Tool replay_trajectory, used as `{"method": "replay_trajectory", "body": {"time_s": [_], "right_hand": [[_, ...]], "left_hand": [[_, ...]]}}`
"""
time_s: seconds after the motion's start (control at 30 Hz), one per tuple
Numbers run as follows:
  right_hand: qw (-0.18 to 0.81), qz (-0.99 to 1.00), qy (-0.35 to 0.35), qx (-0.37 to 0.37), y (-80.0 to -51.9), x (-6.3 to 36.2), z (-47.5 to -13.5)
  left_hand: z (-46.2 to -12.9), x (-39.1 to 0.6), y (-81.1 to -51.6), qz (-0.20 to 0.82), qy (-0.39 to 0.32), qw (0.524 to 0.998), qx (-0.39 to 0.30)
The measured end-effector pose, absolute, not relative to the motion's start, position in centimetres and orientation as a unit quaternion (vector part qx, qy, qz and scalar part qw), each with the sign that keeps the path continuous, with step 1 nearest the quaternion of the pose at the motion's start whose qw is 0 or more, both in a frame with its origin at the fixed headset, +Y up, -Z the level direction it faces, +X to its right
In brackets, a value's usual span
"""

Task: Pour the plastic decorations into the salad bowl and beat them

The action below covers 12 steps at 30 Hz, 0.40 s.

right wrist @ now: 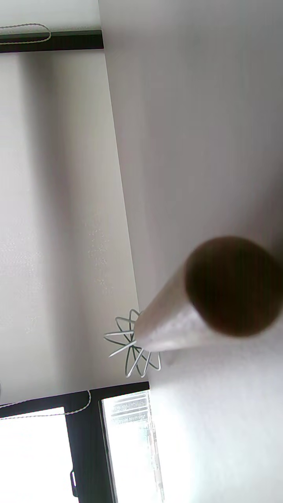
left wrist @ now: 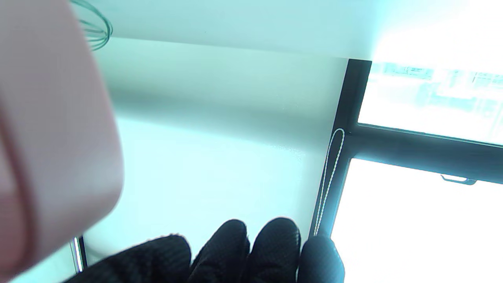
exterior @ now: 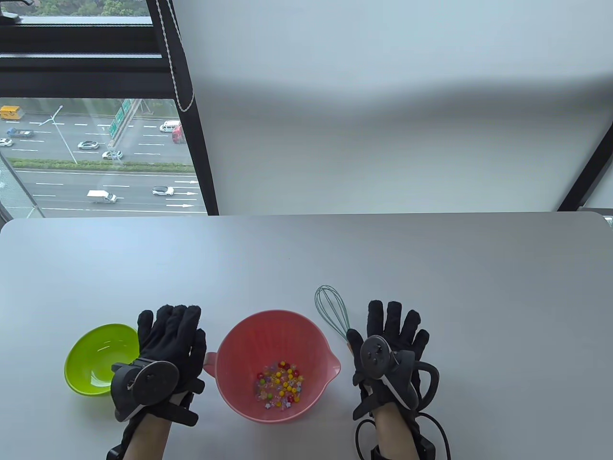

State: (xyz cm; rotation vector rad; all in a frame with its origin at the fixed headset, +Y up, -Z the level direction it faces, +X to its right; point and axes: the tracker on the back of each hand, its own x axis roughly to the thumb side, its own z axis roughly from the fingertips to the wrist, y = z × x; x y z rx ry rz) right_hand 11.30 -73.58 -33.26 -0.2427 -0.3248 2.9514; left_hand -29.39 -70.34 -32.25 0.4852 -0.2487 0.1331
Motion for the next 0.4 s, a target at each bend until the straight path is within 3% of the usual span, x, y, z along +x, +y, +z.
{"method": "replay_trajectory", "body": {"time_s": [0.07,0.4], "right_hand": [[0.088,0.988,-0.099,-0.077,-73.65,11.36,-33.35],[0.114,0.989,-0.062,-0.073,-74.59,11.57,-33.47]], "left_hand": [[-32.65,-29.29,-70.88,0.058,-0.119,0.969,0.21],[-32.78,-29.73,-71.41,0.058,-0.11,0.97,0.21]]}}
